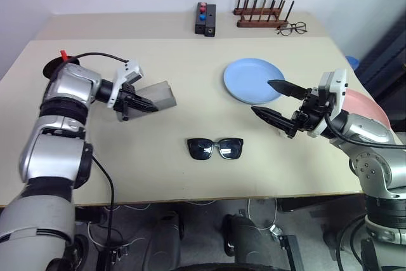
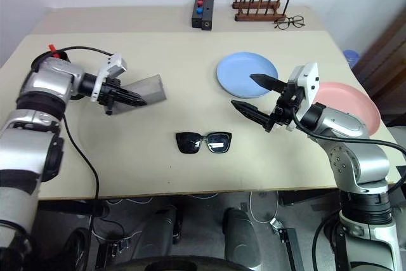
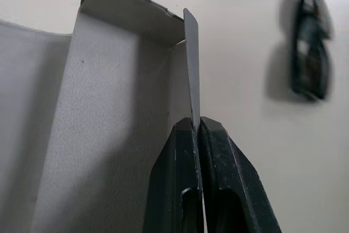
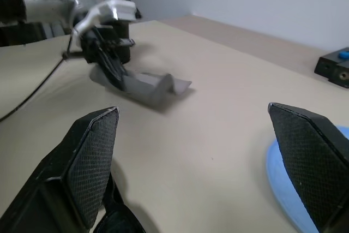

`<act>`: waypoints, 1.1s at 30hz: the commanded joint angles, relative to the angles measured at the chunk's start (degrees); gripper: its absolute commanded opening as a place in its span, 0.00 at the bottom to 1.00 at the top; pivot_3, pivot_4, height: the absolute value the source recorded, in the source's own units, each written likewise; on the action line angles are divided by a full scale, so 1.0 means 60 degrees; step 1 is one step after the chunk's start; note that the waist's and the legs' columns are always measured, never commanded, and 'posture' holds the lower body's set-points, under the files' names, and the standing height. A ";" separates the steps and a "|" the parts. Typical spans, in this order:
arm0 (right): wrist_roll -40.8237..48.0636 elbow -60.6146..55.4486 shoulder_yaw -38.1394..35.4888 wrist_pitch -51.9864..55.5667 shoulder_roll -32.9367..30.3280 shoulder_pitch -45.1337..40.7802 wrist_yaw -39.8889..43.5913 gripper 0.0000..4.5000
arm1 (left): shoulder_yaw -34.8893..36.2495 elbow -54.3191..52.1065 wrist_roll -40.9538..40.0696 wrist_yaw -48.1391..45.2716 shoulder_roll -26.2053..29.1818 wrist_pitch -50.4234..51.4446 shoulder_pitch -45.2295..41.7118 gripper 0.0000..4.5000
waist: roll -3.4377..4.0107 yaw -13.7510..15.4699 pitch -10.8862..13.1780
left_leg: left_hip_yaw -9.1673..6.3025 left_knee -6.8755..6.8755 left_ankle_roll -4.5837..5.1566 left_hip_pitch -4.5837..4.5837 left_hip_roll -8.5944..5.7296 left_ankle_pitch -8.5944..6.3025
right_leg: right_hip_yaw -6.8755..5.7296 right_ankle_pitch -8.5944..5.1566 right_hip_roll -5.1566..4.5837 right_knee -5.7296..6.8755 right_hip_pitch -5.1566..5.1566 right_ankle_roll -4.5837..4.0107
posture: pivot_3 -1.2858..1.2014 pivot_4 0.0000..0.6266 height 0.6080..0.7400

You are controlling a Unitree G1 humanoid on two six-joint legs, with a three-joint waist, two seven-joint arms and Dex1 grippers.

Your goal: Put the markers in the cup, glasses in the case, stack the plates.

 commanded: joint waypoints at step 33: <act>0.1179 -0.2426 -0.0147 0.0185 -0.1275 0.1161 0.1912 1.00 | 0.0676 -0.9212 -0.3324 0.1064 0.3550 0.2340 0.5968 0.01 | 0.0008 0.0090 0.0003 | 0.0003 0.0004 -0.0004 -0.0002 0.0007 -0.0003 | 0.0001 -0.0006 -0.0002 -0.0018 -0.0005 -0.0009 | 0.52 0.24 1.00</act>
